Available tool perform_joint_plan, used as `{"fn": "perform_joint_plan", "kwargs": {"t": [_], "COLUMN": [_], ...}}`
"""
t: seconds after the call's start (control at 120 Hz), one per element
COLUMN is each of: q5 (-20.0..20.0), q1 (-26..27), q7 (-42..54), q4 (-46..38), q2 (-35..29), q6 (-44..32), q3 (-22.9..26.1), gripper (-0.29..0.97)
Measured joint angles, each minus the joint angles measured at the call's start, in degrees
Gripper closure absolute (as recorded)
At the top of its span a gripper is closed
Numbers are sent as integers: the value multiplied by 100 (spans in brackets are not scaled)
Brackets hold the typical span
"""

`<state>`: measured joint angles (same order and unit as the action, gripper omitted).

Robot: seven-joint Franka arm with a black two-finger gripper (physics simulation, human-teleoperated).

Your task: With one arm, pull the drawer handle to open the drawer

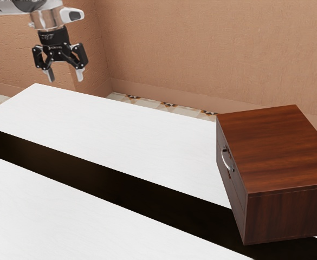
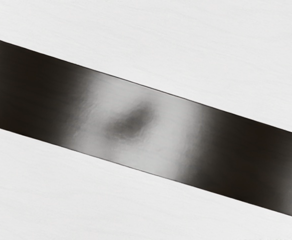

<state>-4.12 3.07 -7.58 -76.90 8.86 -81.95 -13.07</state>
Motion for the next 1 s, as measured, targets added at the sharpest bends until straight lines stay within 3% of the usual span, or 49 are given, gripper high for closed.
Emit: {"fn": "perform_joint_plan", "kwargs": {"t": [0.267,0.35,0.467,0.6,0.767,1.0], "q5": [-77,-69,-61,14,668,456], "q1": [-50,11,483,922,1436,1662], "q7": [466,520,390,-132,-891,-1645], "q4": [76,910,1150,900,675,-624], "q2": [-17,-239,-282,-133,470,542], "q6": [0,195,409,495,241,-805], "q3": [-8,60,205,234,249,269], "gripper": [0,0,0,0,0,0]}}
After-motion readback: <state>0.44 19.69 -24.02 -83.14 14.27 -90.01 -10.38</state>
